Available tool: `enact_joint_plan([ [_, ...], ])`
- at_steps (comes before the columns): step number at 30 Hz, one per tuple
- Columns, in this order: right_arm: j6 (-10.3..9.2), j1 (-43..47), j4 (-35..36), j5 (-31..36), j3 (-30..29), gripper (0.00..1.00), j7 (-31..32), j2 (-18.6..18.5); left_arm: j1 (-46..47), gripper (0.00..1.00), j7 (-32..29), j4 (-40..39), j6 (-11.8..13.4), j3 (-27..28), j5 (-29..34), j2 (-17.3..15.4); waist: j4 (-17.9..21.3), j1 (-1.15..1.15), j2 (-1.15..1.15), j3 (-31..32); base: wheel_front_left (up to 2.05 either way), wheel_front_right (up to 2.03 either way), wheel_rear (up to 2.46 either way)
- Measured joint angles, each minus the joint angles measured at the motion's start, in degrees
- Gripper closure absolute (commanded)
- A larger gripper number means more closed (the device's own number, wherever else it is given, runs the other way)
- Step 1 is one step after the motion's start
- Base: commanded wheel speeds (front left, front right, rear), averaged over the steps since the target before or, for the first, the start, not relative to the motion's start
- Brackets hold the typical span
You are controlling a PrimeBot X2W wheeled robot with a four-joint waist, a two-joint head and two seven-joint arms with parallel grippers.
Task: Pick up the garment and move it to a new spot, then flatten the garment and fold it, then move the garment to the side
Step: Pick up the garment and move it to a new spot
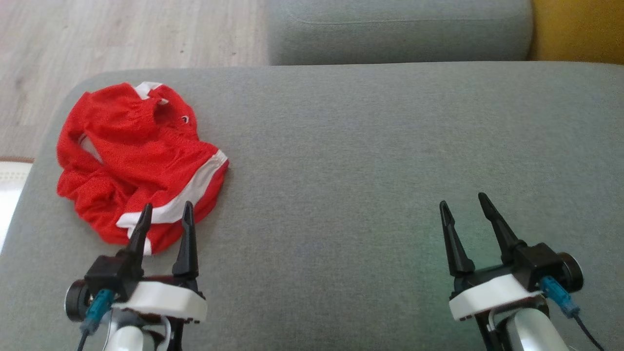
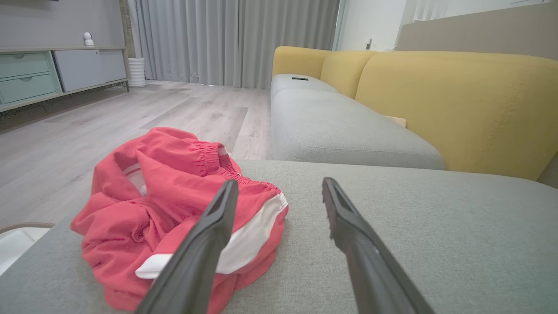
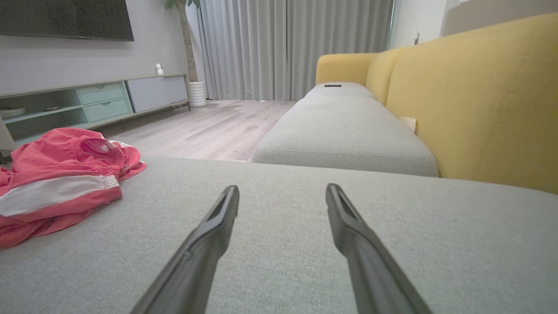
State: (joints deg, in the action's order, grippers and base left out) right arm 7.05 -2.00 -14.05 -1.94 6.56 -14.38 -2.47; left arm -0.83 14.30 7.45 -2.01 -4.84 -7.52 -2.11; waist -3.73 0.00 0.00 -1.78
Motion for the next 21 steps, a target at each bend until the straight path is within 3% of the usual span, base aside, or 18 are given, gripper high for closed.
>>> enact_joint_plan([
  [10, 0.0, 0.07, -0.09, 0.0, 0.13, 0.0, 0.0, -0.01, -0.04, 0.0, 0.01, 0.25, 0.55, 0.23, 0.91, -0.02, -4.88, 0.0, 0.0, -0.13, 0.0, 0.0, 0.0],
  [21, 0.0, 0.07, -0.46, 0.05, 0.34, 0.0, 0.0, -0.01, -0.18, 0.0, 0.0, 0.59, 1.52, 1.88, 3.48, -0.08, -13.06, 0.0, 0.0, -0.5, 0.0, 0.0, 0.0],
])
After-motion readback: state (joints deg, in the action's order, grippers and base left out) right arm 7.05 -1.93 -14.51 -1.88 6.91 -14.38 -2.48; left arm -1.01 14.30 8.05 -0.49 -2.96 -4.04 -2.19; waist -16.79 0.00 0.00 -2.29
